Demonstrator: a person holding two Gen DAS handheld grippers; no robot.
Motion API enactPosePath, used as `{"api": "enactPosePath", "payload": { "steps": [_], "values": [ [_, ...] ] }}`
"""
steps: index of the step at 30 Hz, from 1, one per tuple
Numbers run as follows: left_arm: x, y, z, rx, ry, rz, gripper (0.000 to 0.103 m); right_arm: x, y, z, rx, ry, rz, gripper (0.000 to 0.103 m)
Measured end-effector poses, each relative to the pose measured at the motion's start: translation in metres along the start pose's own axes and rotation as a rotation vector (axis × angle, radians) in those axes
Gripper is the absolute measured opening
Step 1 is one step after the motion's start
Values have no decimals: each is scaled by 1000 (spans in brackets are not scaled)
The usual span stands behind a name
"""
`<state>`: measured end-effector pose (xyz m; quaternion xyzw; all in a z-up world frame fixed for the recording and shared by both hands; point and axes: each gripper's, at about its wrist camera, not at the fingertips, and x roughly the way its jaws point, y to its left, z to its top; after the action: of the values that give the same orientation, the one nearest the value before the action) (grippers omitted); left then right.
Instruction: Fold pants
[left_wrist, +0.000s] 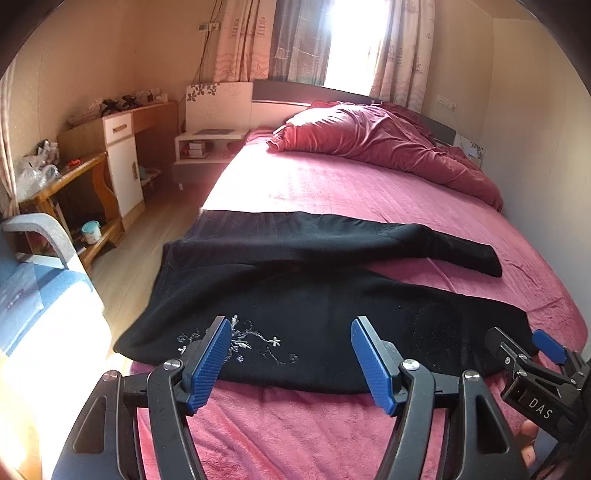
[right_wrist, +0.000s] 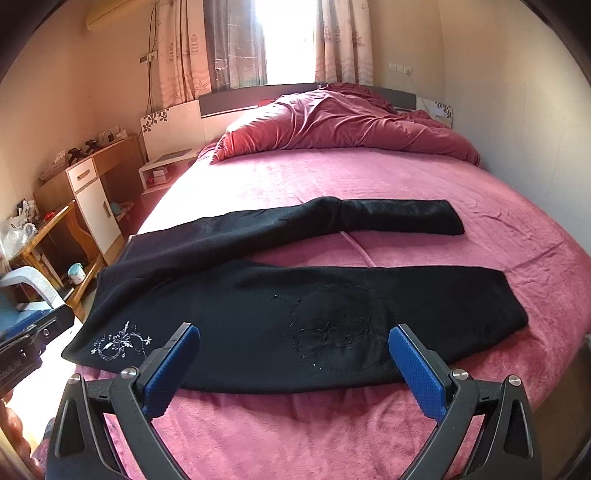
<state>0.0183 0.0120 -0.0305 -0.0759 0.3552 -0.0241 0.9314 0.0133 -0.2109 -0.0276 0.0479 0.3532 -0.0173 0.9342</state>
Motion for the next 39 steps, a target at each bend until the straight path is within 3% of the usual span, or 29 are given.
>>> {"api": "enactPosePath", "payload": {
  "steps": [3,7,11,12,13,15,22,24,25,27,31,38,39],
  "values": [
    [21,22,-2,-119,92,-169,70,12,-25,-8,88,47,73,103],
    [51,54,-3,-267,178,-194,71,36,-74,-22,244,143,96,103],
    [72,90,-5,-361,216,-164,71,55,-138,-40,445,225,78,103],
    [76,101,-7,-384,223,-150,77,57,-155,-44,490,224,48,101],
    [80,110,-8,-404,228,-130,92,59,-173,-47,537,221,22,98],
    [85,128,-13,-440,237,-109,100,63,-206,-53,628,220,-12,91],
    [103,182,-51,-589,333,-53,100,96,-301,-63,888,226,-110,74],
    [106,192,-60,-610,358,-24,94,108,-319,-65,953,227,-111,64],
    [108,196,-63,-620,362,-6,83,114,-326,-64,972,222,-110,64],
    [110,205,-67,-658,365,10,73,122,-332,-60,982,210,-110,64],
    [114,219,-64,-737,326,-4,57,135,-339,-42,961,211,-129,59],
    [135,220,-51,-775,319,-9,55,154,-353,-27,923,238,-162,39],
    [137,219,-48,-766,319,-5,46,152,-355,-29,912,242,-166,32]
  ]
}}
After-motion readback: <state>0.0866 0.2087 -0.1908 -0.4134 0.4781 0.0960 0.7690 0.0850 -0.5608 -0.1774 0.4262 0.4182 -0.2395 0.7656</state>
